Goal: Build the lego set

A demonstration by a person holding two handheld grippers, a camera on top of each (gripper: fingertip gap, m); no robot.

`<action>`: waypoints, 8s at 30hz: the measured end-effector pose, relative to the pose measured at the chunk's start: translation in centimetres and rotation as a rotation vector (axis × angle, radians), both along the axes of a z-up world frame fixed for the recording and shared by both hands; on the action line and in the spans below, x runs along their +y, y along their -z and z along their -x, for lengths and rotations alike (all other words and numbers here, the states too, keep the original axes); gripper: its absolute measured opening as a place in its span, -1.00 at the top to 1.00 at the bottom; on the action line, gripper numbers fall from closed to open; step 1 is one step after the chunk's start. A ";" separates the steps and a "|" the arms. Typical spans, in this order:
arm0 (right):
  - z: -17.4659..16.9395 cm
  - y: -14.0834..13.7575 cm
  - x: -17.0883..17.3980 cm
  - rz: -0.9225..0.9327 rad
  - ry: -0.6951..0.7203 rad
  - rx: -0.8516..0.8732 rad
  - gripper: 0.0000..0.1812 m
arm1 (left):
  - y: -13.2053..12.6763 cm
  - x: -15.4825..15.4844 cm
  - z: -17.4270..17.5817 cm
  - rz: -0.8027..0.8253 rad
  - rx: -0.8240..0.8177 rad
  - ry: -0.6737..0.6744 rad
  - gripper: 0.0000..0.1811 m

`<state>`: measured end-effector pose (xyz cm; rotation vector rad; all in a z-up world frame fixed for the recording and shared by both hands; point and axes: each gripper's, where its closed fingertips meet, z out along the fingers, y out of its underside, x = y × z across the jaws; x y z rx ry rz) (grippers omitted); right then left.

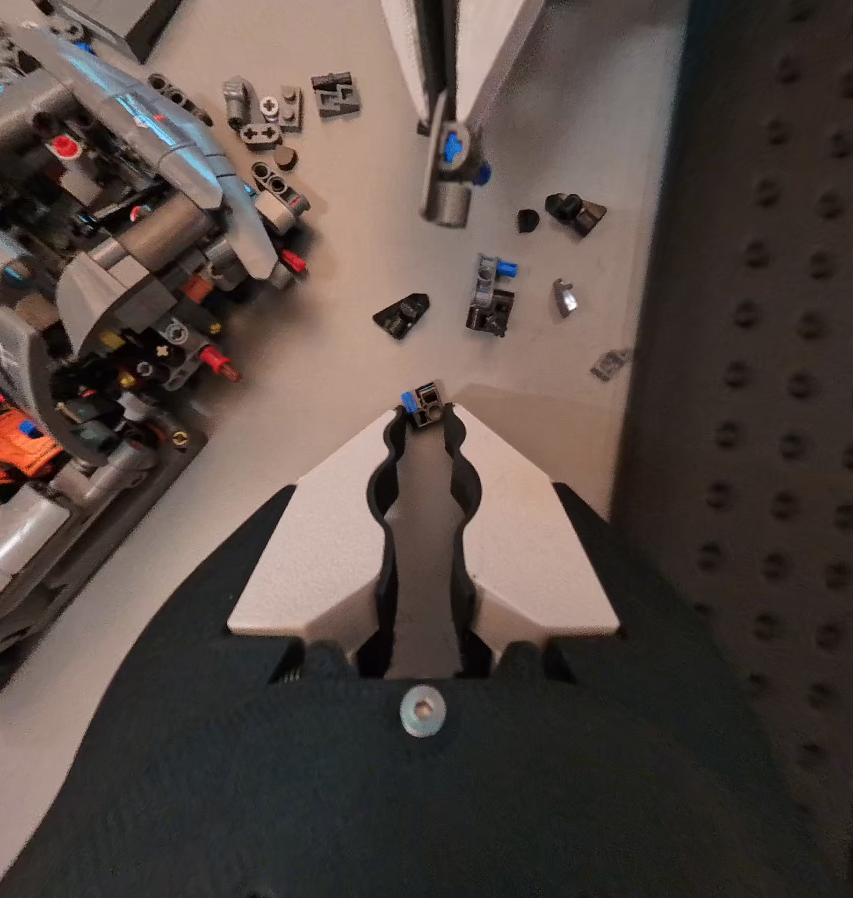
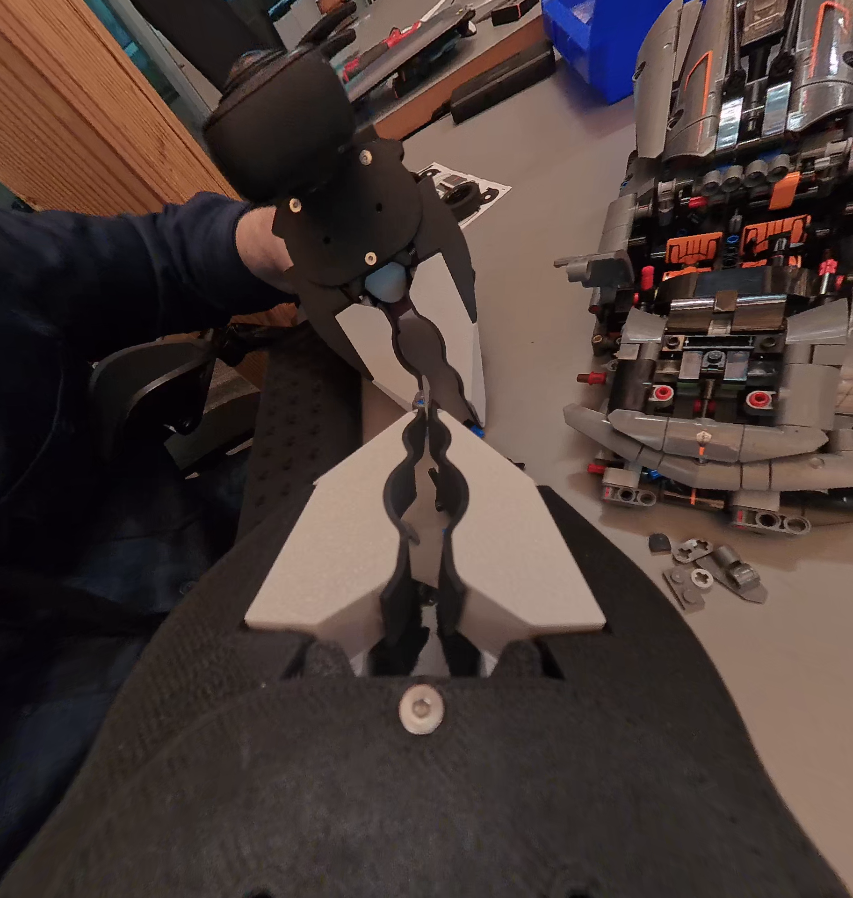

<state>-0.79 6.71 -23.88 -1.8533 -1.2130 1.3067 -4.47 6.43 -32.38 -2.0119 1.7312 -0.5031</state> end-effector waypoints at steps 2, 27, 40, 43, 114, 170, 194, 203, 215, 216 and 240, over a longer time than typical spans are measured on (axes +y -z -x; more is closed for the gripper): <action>-0.1 -0.2 0.0 0.007 0.006 0.012 1.00 | -0.7 0.5 -0.1 -0.109 -0.013 0.016 0.86; -1.9 0.8 -4.1 0.120 0.062 0.076 1.00 | -5.6 -3.8 -3.8 -0.924 -0.132 0.239 0.86; -1.5 1.4 -4.1 0.142 0.050 0.043 1.00 | -5.7 -4.0 -4.0 -0.997 -0.114 0.262 0.87; -1.4 1.5 -4.1 0.154 0.039 0.039 1.00 | -5.6 -4.0 -4.0 -1.029 -0.092 0.272 0.87; -0.7 0.1 -2.1 -0.002 -0.010 -0.087 1.00 | -6.4 -1.7 -2.8 -0.956 -0.143 0.173 0.90; -0.1 7.5 -2.5 -0.172 -0.168 -0.515 0.89 | -5.6 0.2 -1.6 0.323 -0.646 -0.054 0.95; 0.9 5.0 -1.7 -0.154 -0.189 -0.419 0.91 | -7.7 0.6 -0.8 0.424 -0.778 -0.029 0.95; -0.2 3.8 -1.0 -0.233 -0.328 -0.490 0.91 | -8.4 -1.4 -1.3 0.492 -0.799 0.096 0.96; 0.6 2.7 0.1 -0.571 -0.371 -0.617 0.91 | -8.9 -0.5 -1.0 0.552 -0.848 0.047 0.96; 0.6 2.5 0.1 -0.586 -0.372 -0.620 0.91 | -9.1 -0.5 -1.0 0.561 -0.858 0.046 0.96; 0.6 0.9 0.8 -0.739 -0.357 -0.637 0.91 | -9.7 -0.3 -0.8 0.561 -0.894 0.049 0.96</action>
